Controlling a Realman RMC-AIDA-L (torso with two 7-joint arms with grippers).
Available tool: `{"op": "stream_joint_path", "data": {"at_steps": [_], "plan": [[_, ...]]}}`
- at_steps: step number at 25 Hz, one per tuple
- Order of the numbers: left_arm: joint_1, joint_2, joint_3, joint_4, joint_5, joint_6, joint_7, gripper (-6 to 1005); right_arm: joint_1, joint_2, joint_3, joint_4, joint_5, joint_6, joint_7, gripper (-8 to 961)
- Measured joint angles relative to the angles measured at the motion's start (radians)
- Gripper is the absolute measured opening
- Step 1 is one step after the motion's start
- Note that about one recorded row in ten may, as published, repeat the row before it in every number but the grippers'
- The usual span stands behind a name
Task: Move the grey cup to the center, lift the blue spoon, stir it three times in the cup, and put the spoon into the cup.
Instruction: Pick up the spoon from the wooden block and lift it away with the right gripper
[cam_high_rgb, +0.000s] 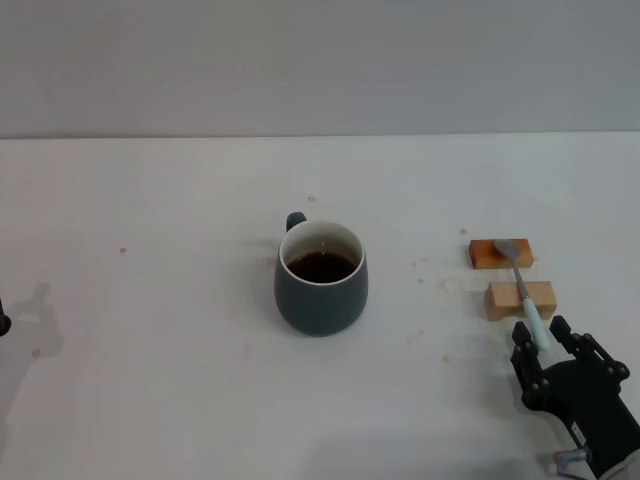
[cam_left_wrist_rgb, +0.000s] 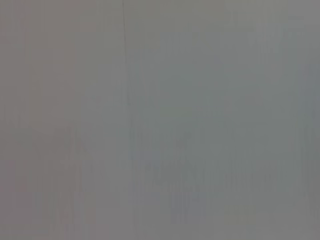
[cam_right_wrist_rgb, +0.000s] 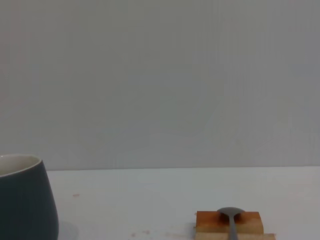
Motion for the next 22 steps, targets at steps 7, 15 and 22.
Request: {"op": "stream_joint_path", "data": {"at_steps": [7, 15, 22], "plan": [[0.0, 0.0, 0.0, 0.0, 0.0, 0.0, 0.0, -2, -0.002, 0.001, 0.0, 0.0, 0.0, 0.0, 0.0, 393], [0.0, 0.0, 0.0, 0.0, 0.0, -0.001, 0.0, -2, -0.002, 0.001, 0.0, 0.0, 0.0, 0.0, 0.001, 367], [0.0, 0.0, 0.0, 0.0, 0.0, -0.002, 0.0, -2, -0.003, 0.001, 0.0, 0.0, 0.0, -0.002, 0.002, 366]]}}
